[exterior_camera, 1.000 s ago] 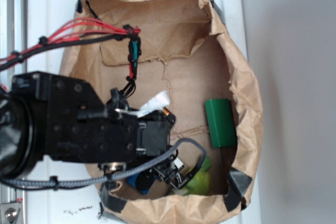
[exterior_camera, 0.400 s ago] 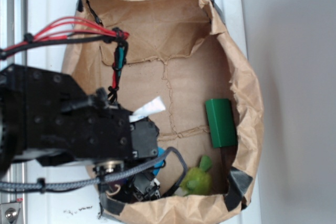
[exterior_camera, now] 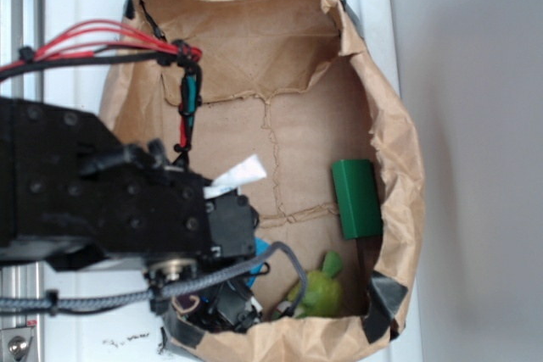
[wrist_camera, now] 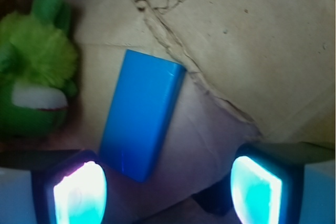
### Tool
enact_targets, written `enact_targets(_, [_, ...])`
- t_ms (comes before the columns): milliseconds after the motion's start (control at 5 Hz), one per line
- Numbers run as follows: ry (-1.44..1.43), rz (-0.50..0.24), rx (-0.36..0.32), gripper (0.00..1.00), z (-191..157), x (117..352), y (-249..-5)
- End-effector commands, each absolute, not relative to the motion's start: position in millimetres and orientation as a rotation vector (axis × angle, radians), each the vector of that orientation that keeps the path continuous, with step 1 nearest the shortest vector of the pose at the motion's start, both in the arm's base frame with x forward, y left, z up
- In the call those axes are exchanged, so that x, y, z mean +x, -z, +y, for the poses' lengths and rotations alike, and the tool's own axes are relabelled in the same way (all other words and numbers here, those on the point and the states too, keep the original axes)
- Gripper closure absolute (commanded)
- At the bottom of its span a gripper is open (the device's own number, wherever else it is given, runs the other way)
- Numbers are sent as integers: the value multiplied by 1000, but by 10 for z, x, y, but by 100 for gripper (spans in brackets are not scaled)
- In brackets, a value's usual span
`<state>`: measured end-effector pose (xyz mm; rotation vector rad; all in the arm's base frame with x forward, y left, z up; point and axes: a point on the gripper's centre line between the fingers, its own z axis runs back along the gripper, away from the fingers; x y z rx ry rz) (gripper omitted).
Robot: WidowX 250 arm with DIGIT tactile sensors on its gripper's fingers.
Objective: Grab the blue block.
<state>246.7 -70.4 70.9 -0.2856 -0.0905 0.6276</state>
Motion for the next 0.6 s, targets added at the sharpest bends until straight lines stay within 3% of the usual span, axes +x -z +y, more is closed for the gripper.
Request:
enact_targets(0, [-656,-172,-287,0,-721,2650,-758])
enact_targets(200, [-677,-188,-216,0,-573,2709,-545])
enact_targets(400, [-678,-185,-198,0,-537,2700,-397])
